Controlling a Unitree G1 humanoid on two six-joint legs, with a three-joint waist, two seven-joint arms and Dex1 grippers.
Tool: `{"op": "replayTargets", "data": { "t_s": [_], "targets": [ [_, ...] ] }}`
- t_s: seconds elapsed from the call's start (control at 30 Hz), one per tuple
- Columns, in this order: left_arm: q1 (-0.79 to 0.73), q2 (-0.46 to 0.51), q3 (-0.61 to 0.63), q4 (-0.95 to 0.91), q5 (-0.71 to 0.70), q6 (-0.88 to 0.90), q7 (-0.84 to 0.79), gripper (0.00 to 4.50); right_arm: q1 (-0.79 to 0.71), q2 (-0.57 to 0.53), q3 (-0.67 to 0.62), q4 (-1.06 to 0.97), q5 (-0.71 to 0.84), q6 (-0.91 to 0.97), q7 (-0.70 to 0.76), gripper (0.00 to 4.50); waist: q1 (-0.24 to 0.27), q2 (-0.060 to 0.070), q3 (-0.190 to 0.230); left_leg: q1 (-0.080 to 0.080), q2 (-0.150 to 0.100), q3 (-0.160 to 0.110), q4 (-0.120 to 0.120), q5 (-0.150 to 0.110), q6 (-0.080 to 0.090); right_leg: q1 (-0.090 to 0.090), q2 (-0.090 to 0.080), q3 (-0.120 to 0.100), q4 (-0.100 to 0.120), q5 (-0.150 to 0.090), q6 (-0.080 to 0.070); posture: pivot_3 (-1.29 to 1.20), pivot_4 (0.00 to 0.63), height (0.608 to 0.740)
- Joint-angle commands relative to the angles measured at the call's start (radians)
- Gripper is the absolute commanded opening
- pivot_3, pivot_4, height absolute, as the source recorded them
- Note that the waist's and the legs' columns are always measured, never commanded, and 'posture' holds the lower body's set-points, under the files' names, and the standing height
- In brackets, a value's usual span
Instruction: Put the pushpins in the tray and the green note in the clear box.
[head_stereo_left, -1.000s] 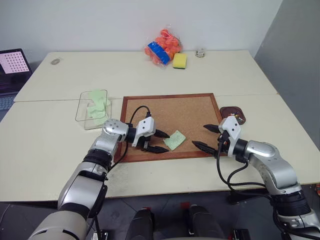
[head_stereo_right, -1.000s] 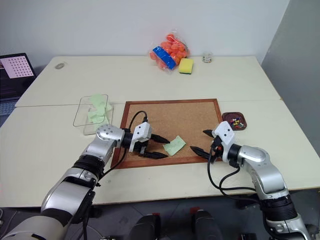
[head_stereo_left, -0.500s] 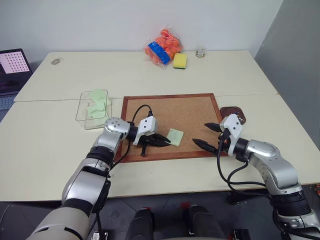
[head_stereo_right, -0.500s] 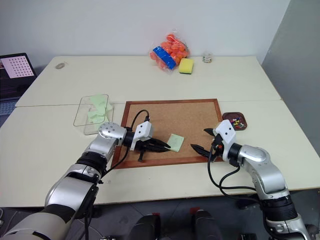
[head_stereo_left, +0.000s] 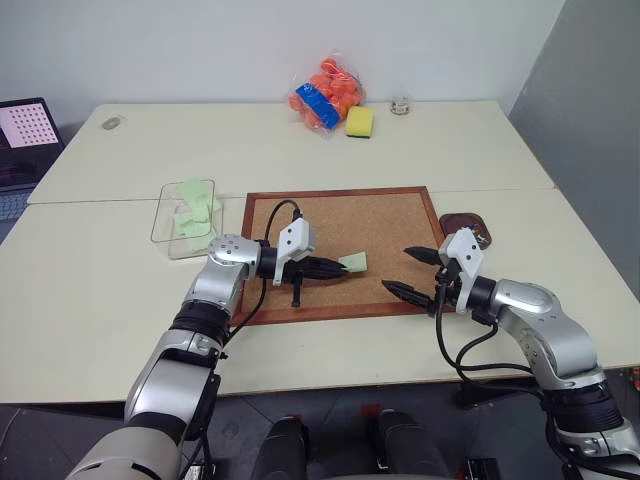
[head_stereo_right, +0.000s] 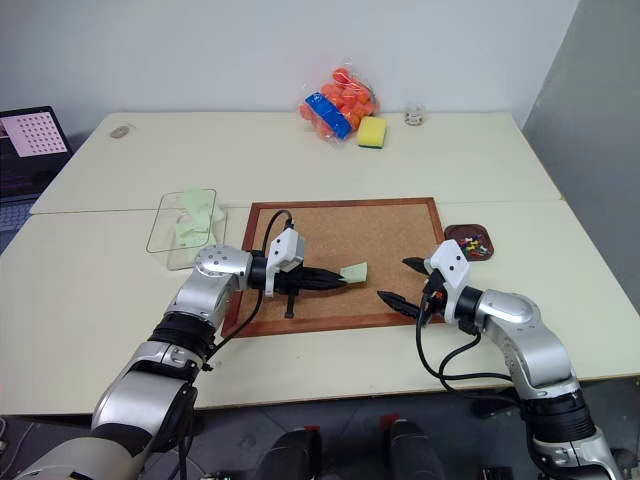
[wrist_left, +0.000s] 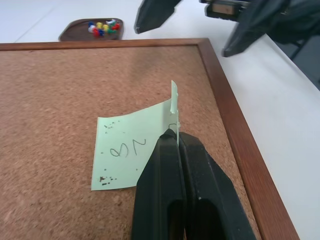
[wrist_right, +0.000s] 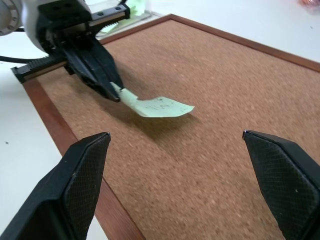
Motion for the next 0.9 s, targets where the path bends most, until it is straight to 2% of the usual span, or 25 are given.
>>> {"op": "replayTargets", "data": {
  "t_s": [0.03, 0.27, 0.47, 0.7, 0.9],
  "targets": [
    [0.060, 0.019, 0.056, -0.207, -0.060, 0.132, 0.097, 0.03, -0.039, 0.014, -0.003, -0.056, 0.041, 0.001, 0.012, 4.50, 0.000, 0.000, 0.000, 0.000, 0.000, 0.000, 0.000, 0.000, 0.000, 0.000, 0.000, 0.000, 0.000, 0.000, 0.000, 0.00, 0.150, 0.740],
    [0.225, 0.019, 0.165, -0.651, -0.172, 0.442, 0.365, 0.03, -0.092, 0.055, 0.009, -0.041, 0.037, -0.045, 0.017, 4.50, 0.001, 0.000, 0.000, 0.000, 0.001, -0.001, 0.001, 0.000, 0.000, 0.000, 0.000, 0.000, 0.000, 0.000, 0.000, 0.00, 0.150, 0.740],
    [0.336, 0.016, 0.236, -0.884, -0.203, 0.585, 0.565, 0.03, -0.137, 0.081, 0.020, -0.059, 0.071, -0.031, 0.037, 4.50, 0.002, 0.000, 0.000, 0.000, 0.000, -0.001, 0.001, 0.000, 0.000, 0.001, -0.001, 0.000, 0.000, 0.000, 0.000, 0.00, 0.150, 0.740],
    [0.364, 0.003, 0.364, -0.919, -0.097, 0.577, 0.881, 0.03, -0.204, 0.109, 0.052, -0.066, 0.103, -0.015, 0.060, 4.50, 0.002, 0.000, 0.000, 0.001, 0.001, -0.002, 0.001, 0.000, 0.000, 0.001, 0.000, -0.001, 0.001, 0.000, 0.000, 0.00, 0.150, 0.740],
    [0.310, -0.074, 0.447, -0.888, 0.014, 0.572, 1.192, 0.03, -0.243, 0.126, 0.071, -0.038, 0.116, -0.015, 0.072, 4.50, 0.006, -0.001, 0.000, 0.000, 0.000, -0.003, 0.001, 0.000, 0.000, 0.001, -0.001, -0.002, 0.001, 0.001, -0.002, 0.00, 0.150, 0.740]
  ]
}}
